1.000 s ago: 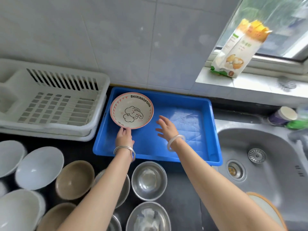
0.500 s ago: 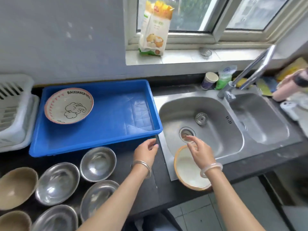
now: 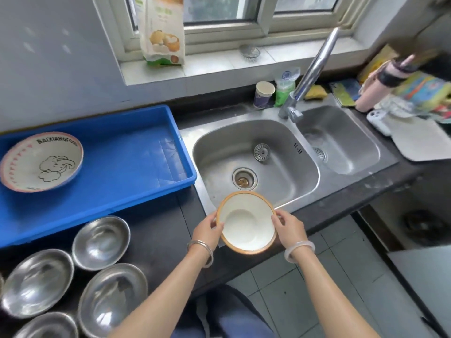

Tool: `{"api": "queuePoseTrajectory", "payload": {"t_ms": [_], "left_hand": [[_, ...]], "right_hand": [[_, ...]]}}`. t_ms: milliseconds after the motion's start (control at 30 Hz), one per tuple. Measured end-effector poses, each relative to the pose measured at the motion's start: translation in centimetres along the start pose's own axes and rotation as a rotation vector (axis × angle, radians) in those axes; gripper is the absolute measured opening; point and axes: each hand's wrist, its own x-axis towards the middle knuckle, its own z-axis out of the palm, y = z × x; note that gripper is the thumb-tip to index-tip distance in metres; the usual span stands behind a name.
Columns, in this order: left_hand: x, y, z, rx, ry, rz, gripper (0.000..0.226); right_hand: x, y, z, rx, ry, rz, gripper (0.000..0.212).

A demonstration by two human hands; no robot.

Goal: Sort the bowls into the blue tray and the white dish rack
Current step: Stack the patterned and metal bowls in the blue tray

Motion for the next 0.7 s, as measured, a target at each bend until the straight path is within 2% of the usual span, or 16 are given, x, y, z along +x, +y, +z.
{"api": "queuePoseTrajectory", "payload": {"t_ms": [200, 400, 600, 700], "left_hand": [[-0.1, 0.5, -1.1, -0.088, 0.065, 0.062, 0.038], [-0.3, 2.6, -7.2, -0.135, 0.163, 0.147, 0.034], [-0.4, 3.2, -15.3, -0.301, 0.370, 0.107, 0.012], [0.1, 2.0, -19.8, -0.262, 0.513, 0.106, 0.006]], "right_hand": [[-0.3, -1.7, 0.5, -0.010, 0.038, -0.054, 0.022], [-0.7, -7.8, 1.4, 0.044, 0.011, -0.220, 0.015], [-0.9, -16.5, 6.2, 0.090, -0.096, -0.314, 0.017], [-0.9, -21.0, 9.9, 0.048, -0.145, -0.401, 0.015]]}}
